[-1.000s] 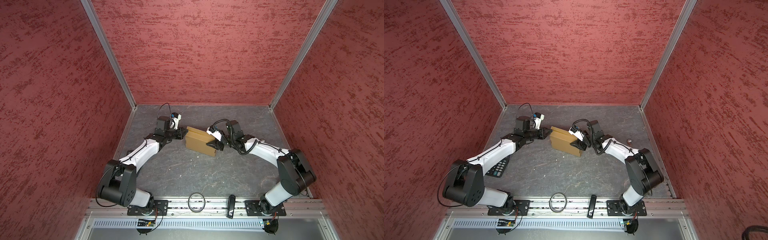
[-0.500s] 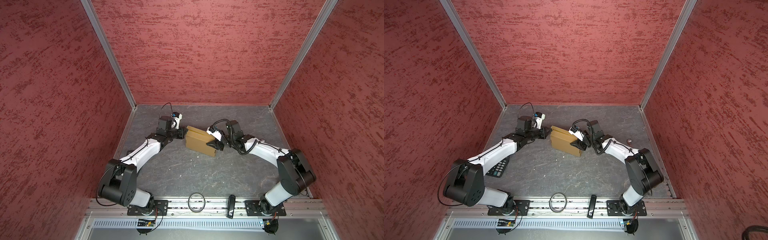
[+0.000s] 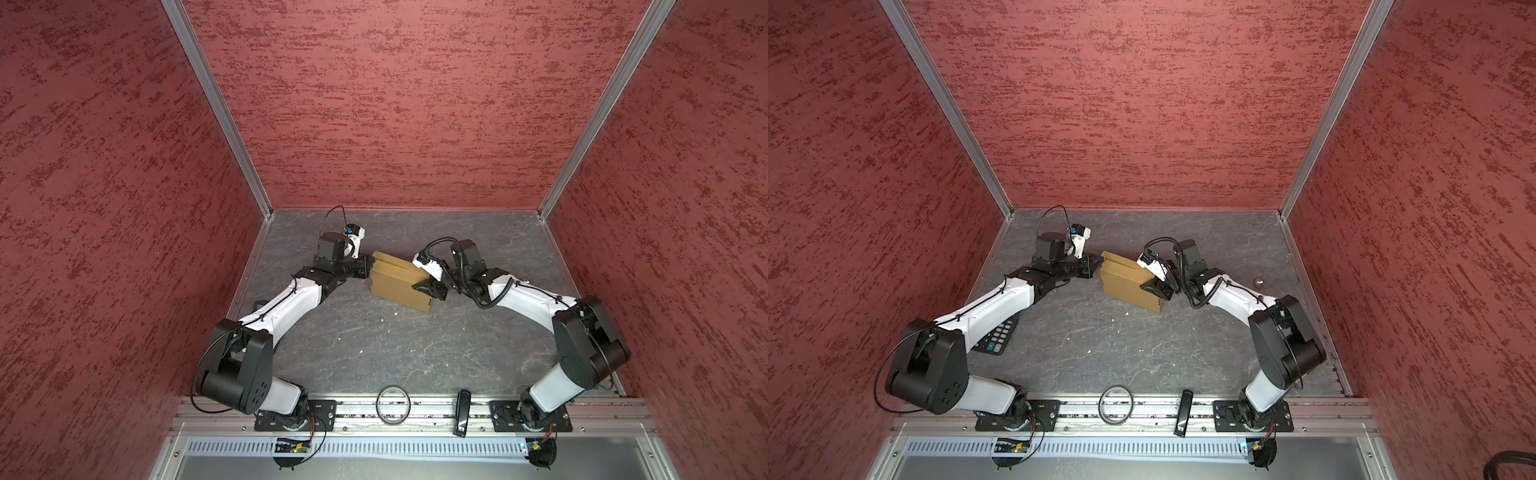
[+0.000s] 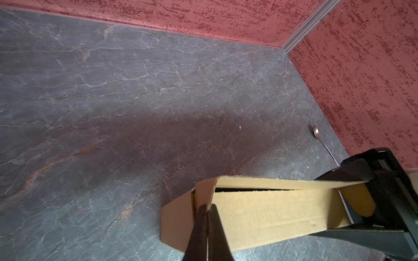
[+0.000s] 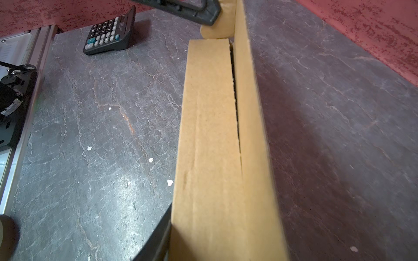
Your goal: Fold the paper box
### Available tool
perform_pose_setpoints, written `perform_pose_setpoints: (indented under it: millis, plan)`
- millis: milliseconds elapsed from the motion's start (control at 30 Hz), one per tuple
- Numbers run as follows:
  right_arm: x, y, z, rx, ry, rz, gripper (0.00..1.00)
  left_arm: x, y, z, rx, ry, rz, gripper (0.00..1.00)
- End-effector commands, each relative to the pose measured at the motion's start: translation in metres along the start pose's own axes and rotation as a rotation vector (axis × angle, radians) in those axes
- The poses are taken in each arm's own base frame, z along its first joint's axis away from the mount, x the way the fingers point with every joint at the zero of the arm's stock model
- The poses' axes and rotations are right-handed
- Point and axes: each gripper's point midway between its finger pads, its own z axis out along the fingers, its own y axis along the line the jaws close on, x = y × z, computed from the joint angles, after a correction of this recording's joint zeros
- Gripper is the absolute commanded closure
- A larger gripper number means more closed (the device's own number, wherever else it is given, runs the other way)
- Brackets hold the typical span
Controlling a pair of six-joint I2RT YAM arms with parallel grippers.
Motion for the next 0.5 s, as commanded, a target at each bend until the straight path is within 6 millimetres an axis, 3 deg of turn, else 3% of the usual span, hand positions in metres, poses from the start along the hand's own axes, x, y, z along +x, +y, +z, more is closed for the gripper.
perform_pose_setpoints:
  millis: [0,467]
  plan:
    - [-0.0040,0.0030,0.0037,-0.012,0.012,-0.021,1.00,0.0155,0.0056,-0.0019,-0.035,0.042,0.009,0.97]
    - [-0.0030,0.0007,0.0046,-0.004,0.017,-0.019,1.00,0.0231,0.0084,-0.0047,-0.055,0.052,0.018,0.98]
